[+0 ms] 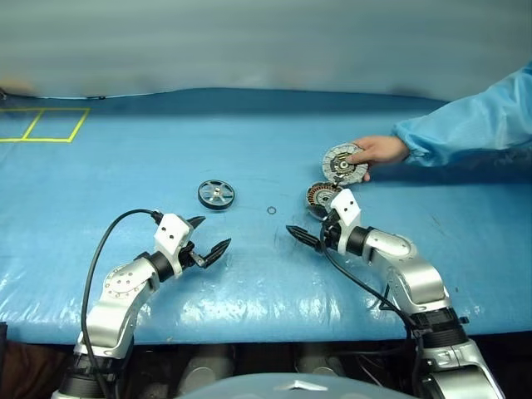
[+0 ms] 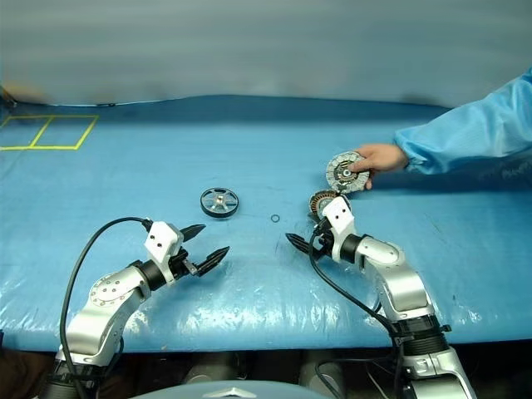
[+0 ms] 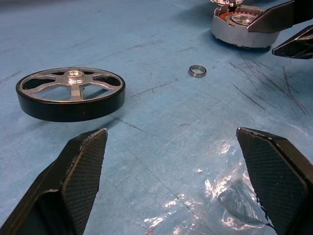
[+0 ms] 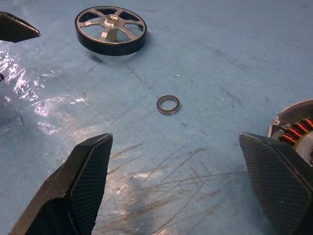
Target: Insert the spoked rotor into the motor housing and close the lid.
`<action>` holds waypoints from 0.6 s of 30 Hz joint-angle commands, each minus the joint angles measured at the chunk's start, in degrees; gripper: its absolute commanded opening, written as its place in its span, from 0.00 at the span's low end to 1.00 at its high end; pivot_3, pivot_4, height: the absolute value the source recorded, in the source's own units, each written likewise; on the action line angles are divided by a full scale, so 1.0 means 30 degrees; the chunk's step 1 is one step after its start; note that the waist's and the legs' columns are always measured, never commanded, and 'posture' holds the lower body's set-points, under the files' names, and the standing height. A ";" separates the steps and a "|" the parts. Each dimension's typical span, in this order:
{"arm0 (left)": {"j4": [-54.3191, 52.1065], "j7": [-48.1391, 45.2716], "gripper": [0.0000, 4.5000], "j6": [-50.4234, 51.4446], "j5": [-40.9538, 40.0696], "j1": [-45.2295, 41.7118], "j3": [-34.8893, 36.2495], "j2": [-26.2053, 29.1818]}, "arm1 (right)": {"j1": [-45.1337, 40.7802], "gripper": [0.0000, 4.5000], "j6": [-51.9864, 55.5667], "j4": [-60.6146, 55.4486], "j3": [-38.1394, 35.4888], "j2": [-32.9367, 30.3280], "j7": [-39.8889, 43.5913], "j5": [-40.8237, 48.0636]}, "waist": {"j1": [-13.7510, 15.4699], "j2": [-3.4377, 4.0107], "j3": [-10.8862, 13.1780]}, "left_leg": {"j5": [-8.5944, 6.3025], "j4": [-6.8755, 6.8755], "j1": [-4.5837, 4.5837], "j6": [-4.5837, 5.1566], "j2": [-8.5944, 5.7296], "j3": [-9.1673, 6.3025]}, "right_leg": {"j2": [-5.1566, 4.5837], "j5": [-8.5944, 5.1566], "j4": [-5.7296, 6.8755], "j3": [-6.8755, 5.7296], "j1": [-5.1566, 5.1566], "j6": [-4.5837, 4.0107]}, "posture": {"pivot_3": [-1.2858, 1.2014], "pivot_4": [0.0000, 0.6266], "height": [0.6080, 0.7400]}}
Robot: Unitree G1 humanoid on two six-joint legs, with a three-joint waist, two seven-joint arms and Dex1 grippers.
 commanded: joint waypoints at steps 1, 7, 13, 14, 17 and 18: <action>-0.0330 0.0021 1.00 -0.0166 -0.0009 -0.0133 0.0051 -0.0020 | -0.0361 0.97 -0.0482 -0.0853 0.0019 -0.0378 -0.0159 -0.0560 | 0.0024 0.0000 0.0000 | 0.0000 0.0002 0.0001 -0.0001 0.0000 -0.0001 | 0.0000 0.0001 0.0000 -0.0001 -0.0002 0.0001 | 0.52 0.24 1.00; -0.0279 0.0009 1.00 -0.0212 -0.0012 -0.0110 0.0077 0.0008 | -0.0650 0.97 -0.0498 -0.1248 -0.0030 -0.0543 -0.0146 -0.0904 | -0.0029 0.0001 0.0000 | 0.0000 -0.0003 -0.0004 -0.0001 0.0002 0.0005 | 0.0003 0.0002 0.0002 0.0005 0.0005 -0.0001 | 0.52 0.24 1.00; -0.0258 0.0019 1.00 -0.0263 0.0008 -0.0080 0.0081 0.0003 | -0.0924 0.97 -0.0745 -0.1753 0.0075 -0.2212 -0.0114 -0.2288 | 0.0011 -0.0001 0.0001 | 0.0000 -0.0004 -0.0006 -0.0001 0.0003 0.0006 | 0.0000 0.0003 -0.0002 0.0002 0.0005 -0.0003 | 0.52 0.24 1.00; -0.0251 0.0019 1.00 -0.0282 0.0009 -0.0070 0.0078 -0.0007 | -0.0955 0.97 -0.0747 -0.1873 0.0043 -0.2599 -0.0098 -0.2550 | 0.0020 0.0000 0.0001 | 0.0000 -0.0004 -0.0007 -0.0001 0.0003 0.0007 | 0.0000 0.0003 -0.0001 0.0001 0.0010 -0.0003 | 0.52 0.24 1.00; -0.0255 0.0026 1.00 -0.0289 -0.0004 -0.0067 0.0063 -0.0037 | -0.0963 0.97 -0.0722 -0.2141 -0.0270 -0.3606 0.0065 -0.2969 | 0.0020 -0.0001 0.0001 | 0.0000 -0.0004 -0.0010 -0.0001 0.0004 0.0010 | 0.0001 0.0002 0.0000 0.0003 0.0017 -0.0004 | 0.52 0.24 1.00; -0.0249 0.0025 1.00 -0.0278 -0.0001 -0.0088 0.0039 -0.0050 | -0.0936 0.97 -0.0634 -0.2285 -0.0401 -0.3919 0.0154 -0.2986 | 0.0020 -0.0001 0.0001 | 0.0000 -0.0006 -0.0013 -0.0001 0.0006 0.0010 | 0.0001 0.0002 -0.0001 0.0003 0.0015 -0.0004 | 0.52 0.24 1.00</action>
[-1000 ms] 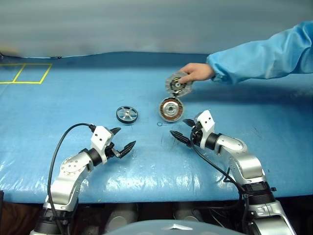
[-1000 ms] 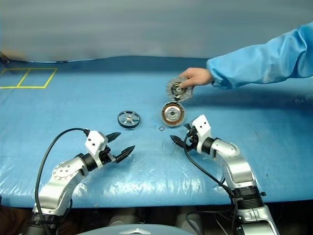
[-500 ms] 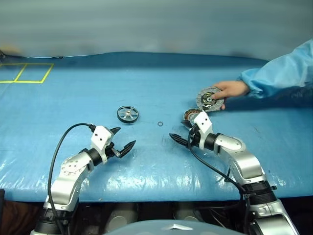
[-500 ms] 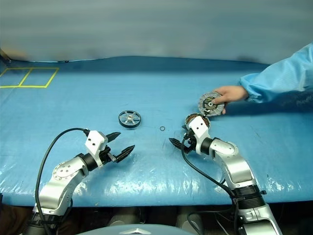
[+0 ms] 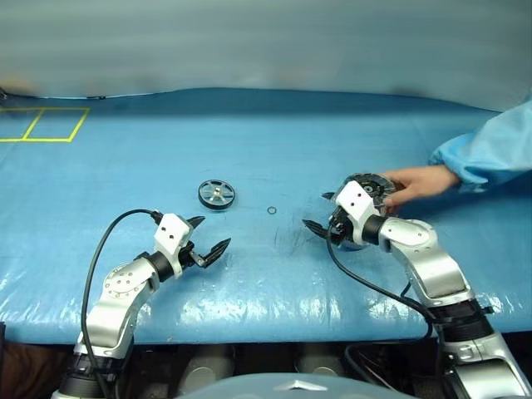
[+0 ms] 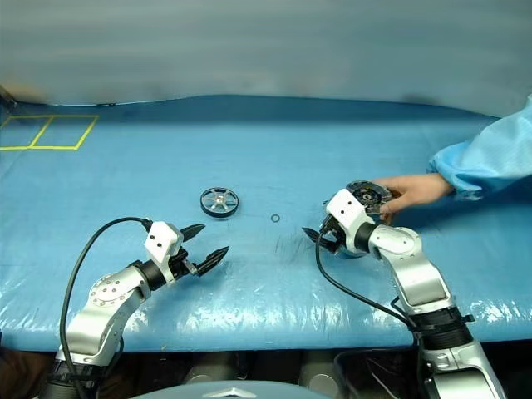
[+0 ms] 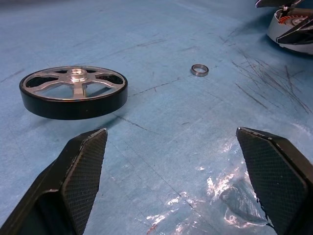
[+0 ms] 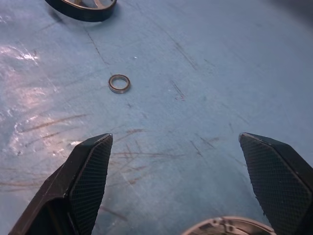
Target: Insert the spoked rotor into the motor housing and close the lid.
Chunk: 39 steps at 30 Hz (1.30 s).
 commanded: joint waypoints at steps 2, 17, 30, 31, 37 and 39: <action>-0.0250 -0.0029 1.00 -0.0271 -0.0010 -0.0135 0.0008 -0.0064 | -0.0099 0.97 -0.0075 -0.1319 -0.0813 -0.1259 0.0379 -0.0203 | -0.0011 0.0001 0.0001 | 0.0000 0.0000 -0.0014 0.0000 0.0000 0.0007 | -0.0002 0.0000 0.0003 0.0004 -0.0001 0.0000 | 0.52 0.24 1.00; -0.0133 -0.0144 1.00 -0.0131 0.0000 -0.0432 -0.0141 -0.0016 | 0.2327 0.97 0.2145 -0.4550 -0.0736 -0.5069 0.2438 -0.0555 | 0.0088 -0.0003 0.0004 | -0.0003 0.0006 -0.0029 0.0005 0.0022 0.0028 | -0.0004 -0.0001 -0.0005 -0.0003 -0.0002 0.0002 | 0.52 0.24 1.00; -0.0128 0.0027 1.00 -0.0113 0.0051 -0.0441 -0.0333 -0.0134 | 0.2498 0.97 0.2658 -0.3628 0.0454 -0.6568 0.3639 -0.1360 | 0.0191 -0.0006 0.0005 | -0.0004 0.0007 -0.0029 0.0007 0.0040 0.0057 | -0.0007 0.0000 -0.0009 -0.0003 -0.0004 0.0003 | 0.52 0.24 1.00; -0.0119 0.0050 1.00 -0.0124 0.0058 -0.0442 -0.0330 -0.0140 | 0.2386 0.97 0.2582 -0.3446 0.0526 -0.6486 0.3651 -0.1386 | 0.0192 -0.0006 0.0005 | -0.0004 0.0008 -0.0029 0.0007 0.0040 0.0058 | -0.0007 0.0001 -0.0009 -0.0003 -0.0005 0.0003 | 0.52 0.24 1.00; -0.0142 0.0284 1.00 -0.0230 0.0137 -0.0359 -0.0246 -0.0205 | 0.1756 0.97 0.2070 -0.1847 0.1351 -0.6245 0.4037 -0.1794 | 0.0248 -0.0009 0.0005 | -0.0004 0.0013 -0.0029 0.0007 0.0040 0.0057 | -0.0007 0.0002 -0.0009 -0.0004 0.0000 0.0004 | 0.52 0.24 1.00; -0.0146 0.0332 1.00 -0.0252 0.0183 -0.0267 -0.0181 -0.0217 | 0.1532 0.97 0.1762 -0.1278 0.1820 -0.6339 0.4210 -0.2134 | 0.0257 -0.0010 0.0004 | -0.0004 0.0017 -0.0026 0.0006 0.0040 0.0058 | -0.0007 0.0003 -0.0010 -0.0005 0.0007 0.0006 | 0.52 0.24 1.00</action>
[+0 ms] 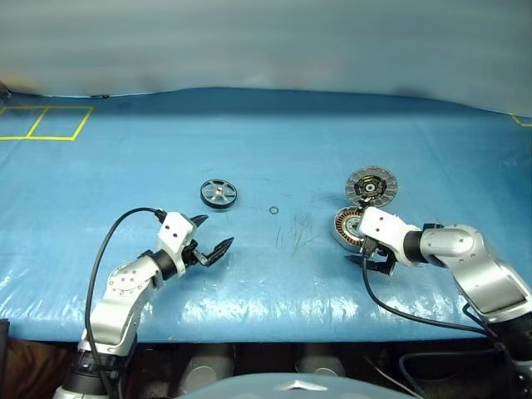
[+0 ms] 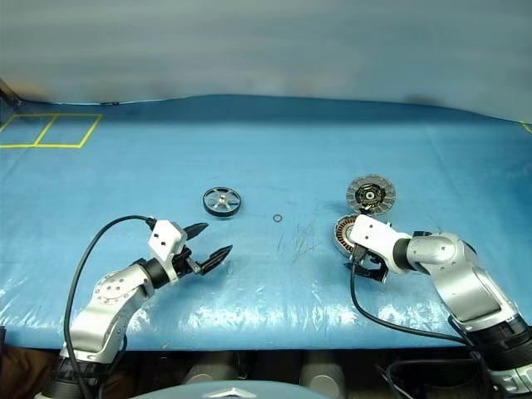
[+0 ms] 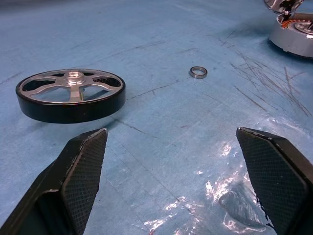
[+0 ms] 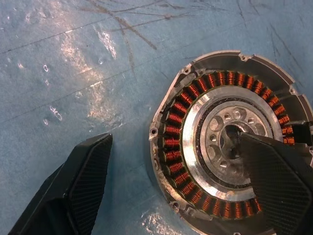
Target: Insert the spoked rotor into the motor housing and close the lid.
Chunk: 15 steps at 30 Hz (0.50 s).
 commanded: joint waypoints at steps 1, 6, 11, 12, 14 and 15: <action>-0.0279 0.0182 1.00 -0.0268 0.0053 0.0102 0.0187 -0.0052 | -0.0278 0.93 -0.0385 0.0943 0.0640 -0.0084 0.0408 -0.0678 | 0.0005 -0.0009 -0.0005 | 0.0000 0.0004 0.0002 0.0000 0.0000 0.0001 | 0.0000 0.0001 0.0001 -0.0001 0.0005 0.0002 | 0.52 0.24 1.00; -0.0339 0.0299 1.00 -0.0324 0.0081 0.0175 0.0226 -0.0085 | -0.0389 0.61 -0.0628 0.1154 0.1178 0.0075 0.0699 -0.1095 | 0.0061 -0.0026 -0.0016 | 0.0000 0.0021 0.0025 -0.0001 0.0005 0.0000 | 0.0003 0.0010 -0.0001 -0.0005 0.0041 0.0002 | 0.52 0.24 1.00; -0.0335 0.0387 1.00 -0.0386 0.0063 0.0168 0.0228 -0.0097 | -0.0283 0.49 -0.0672 0.0960 0.1275 0.0189 0.0829 -0.1462 | 0.0071 -0.0095 -0.0057 | -0.0005 0.0021 0.0113 -0.0008 0.0031 -0.0002 | 0.0017 -0.0033 -0.0024 -0.0013 0.0134 0.0070 | 0.52 0.24 1.00; -0.0337 0.0394 1.00 -0.0394 0.0063 0.0180 0.0230 -0.0097 | -0.0264 0.49 -0.0741 0.0899 0.1278 0.0201 0.0794 -0.1537 | 0.0088 -0.0099 -0.0058 | -0.0006 0.0022 0.0121 -0.0009 0.0031 -0.0003 | 0.0016 -0.0037 -0.0028 -0.0015 0.0147 0.0079 | 0.52 0.24 1.00; -0.0321 0.0402 1.00 -0.0409 0.0060 0.0198 0.0262 -0.0081 | -0.0253 0.49 -0.0877 0.0564 0.1178 0.0280 0.0692 -0.1619 | 0.0109 -0.0099 -0.0059 | -0.0006 0.0026 0.0121 -0.0009 0.0031 -0.0004 | 0.0017 -0.0039 -0.0028 -0.0015 0.0149 0.0081 | 0.52 0.24 1.00; -0.0314 0.0399 1.00 -0.0413 0.0055 0.0203 0.0285 -0.0066 | -0.0265 0.49 -0.0944 0.0316 0.1138 0.0310 0.0615 -0.1716 | 0.0110 -0.0099 -0.0059 | -0.0005 0.0026 0.0121 -0.0009 0.0031 -0.0004 | 0.0017 -0.0037 -0.0028 -0.0015 0.0148 0.0083 | 0.52 0.24 1.00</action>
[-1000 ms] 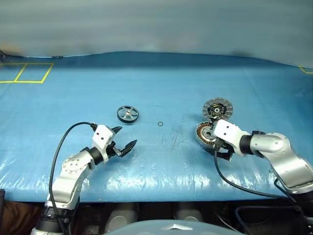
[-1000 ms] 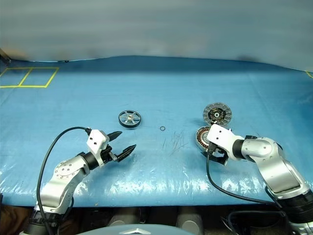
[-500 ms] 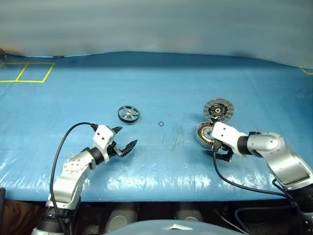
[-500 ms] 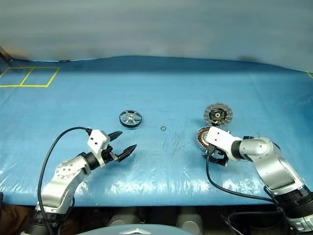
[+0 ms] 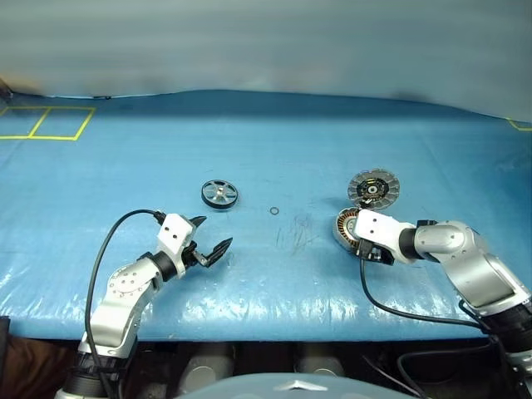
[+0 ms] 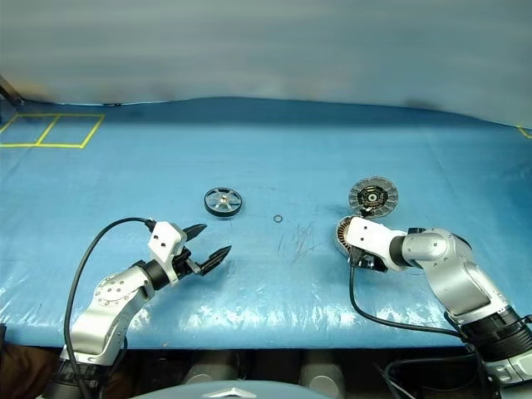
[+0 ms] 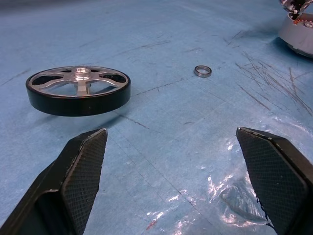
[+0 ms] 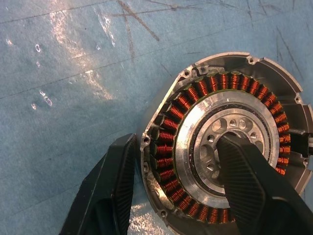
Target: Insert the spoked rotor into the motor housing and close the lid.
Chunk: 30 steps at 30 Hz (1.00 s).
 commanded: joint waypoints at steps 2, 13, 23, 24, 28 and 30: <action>-0.0288 -0.0004 1.00 -0.0407 -0.0009 -0.0006 0.0310 0.0048 | 0.0194 0.49 -0.0198 -0.1038 0.0394 0.0369 -0.0191 -0.0513 | 0.0000 0.0001 0.0001 | 0.0000 -0.0001 -0.0002 0.0000 0.0002 0.0000 | 0.0000 0.0001 0.0000 0.0000 -0.0005 -0.0002 | 0.52 0.24 1.00; -0.0393 0.0109 1.00 -0.0436 -0.0009 0.0056 0.0503 0.0086 | -0.0915 0.49 0.2306 -0.5430 0.2562 0.5132 -0.0192 0.0725 | -0.0311 0.0010 0.0009 | -0.0016 -0.0040 -0.0101 -0.0034 0.0039 -0.0010 | 0.0042 0.0044 0.0017 0.0008 -0.0157 -0.0130 | 0.52 0.24 1.00; -0.0668 0.0365 1.00 -0.0457 0.0038 0.0330 0.0473 -0.0063 | -0.2968 0.49 0.3429 -0.3810 0.4220 0.7451 -0.1310 0.0346 | -0.0146 0.0023 0.0018 | -0.0016 -0.0033 -0.0112 -0.0036 0.0021 -0.0022 | 0.0045 0.0052 0.0017 0.0006 -0.0199 -0.0127 | 0.52 0.24 1.00; -0.0677 0.0382 1.00 -0.0451 0.0043 0.0333 0.0467 -0.0075 | -0.3085 0.49 0.3463 -0.3681 0.4349 0.7598 -0.1388 0.0312 | -0.0150 0.0024 0.0018 | -0.0016 -0.0034 -0.0112 -0.0038 0.0022 -0.0023 | 0.0049 0.0050 0.0019 0.0005 -0.0199 -0.0130 | 0.52 0.24 1.00; -0.0725 0.0439 1.00 -0.0391 0.0025 0.0326 0.0488 -0.0053 | -0.3491 0.49 0.4018 -0.3420 0.4584 0.8427 -0.1713 0.0652 | -0.0149 0.0023 0.0018 | -0.0016 -0.0034 -0.0111 -0.0037 0.0016 -0.0029 | 0.0049 0.0051 0.0012 0.0005 -0.0214 -0.0132 | 0.52 0.24 1.00; -0.0755 0.0461 1.00 -0.0374 0.0029 0.0336 0.0506 -0.0029 | -0.3580 0.49 0.4258 -0.3320 0.4681 0.8635 -0.1712 0.0769 | -0.0156 0.0024 0.0018 | -0.0016 -0.0034 -0.0111 -0.0037 0.0016 -0.0028 | 0.0049 0.0052 0.0015 0.0007 -0.0214 -0.0133 | 0.52 0.24 1.00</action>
